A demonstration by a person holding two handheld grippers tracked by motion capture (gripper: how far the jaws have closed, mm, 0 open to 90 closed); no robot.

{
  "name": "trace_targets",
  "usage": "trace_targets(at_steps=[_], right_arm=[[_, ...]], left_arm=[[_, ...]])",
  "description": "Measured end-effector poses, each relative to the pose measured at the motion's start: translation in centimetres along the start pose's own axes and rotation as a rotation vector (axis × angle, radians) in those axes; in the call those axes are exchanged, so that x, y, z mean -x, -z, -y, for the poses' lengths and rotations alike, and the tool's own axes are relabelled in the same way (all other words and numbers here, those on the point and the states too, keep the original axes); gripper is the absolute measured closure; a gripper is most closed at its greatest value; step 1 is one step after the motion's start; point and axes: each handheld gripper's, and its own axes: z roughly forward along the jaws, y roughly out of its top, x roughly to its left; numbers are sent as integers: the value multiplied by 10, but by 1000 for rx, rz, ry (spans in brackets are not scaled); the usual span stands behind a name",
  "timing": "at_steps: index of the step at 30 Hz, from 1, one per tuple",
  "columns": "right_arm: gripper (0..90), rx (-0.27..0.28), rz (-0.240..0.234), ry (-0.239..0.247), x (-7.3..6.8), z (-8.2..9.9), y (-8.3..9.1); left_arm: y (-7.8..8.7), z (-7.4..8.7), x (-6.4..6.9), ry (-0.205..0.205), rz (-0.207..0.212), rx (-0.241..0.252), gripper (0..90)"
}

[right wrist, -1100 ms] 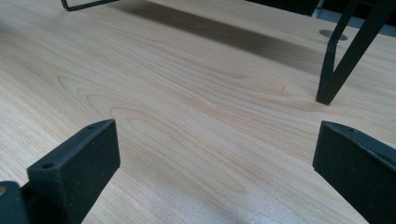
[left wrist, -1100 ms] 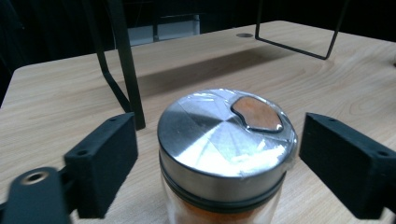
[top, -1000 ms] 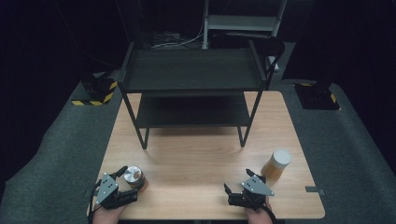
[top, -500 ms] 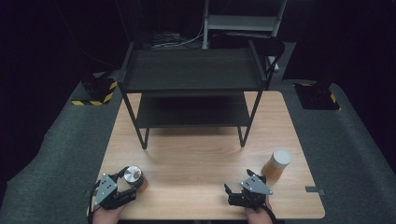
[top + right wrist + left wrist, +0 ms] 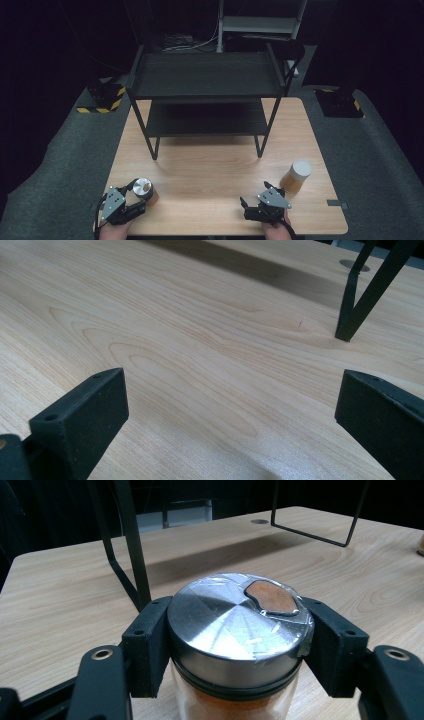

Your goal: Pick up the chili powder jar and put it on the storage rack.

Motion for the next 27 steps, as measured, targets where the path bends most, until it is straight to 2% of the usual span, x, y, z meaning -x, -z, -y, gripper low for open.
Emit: trace_targets(at_steps=[3,5,19,27], right_arm=[[0,-2,-1,5,0,0,0],[0,0,-1,7,0,0,0],[0,-17,-3,11,0,-3,-1],[0,-16,-7,15,0,-3,-1]], left_arm=[[1,-3,3,-2,-1,6,348],[3,-7,5,14,3,24,348],[6,-28,14,22,15,47,348],[8,-51,21,-22,27,74,348]])
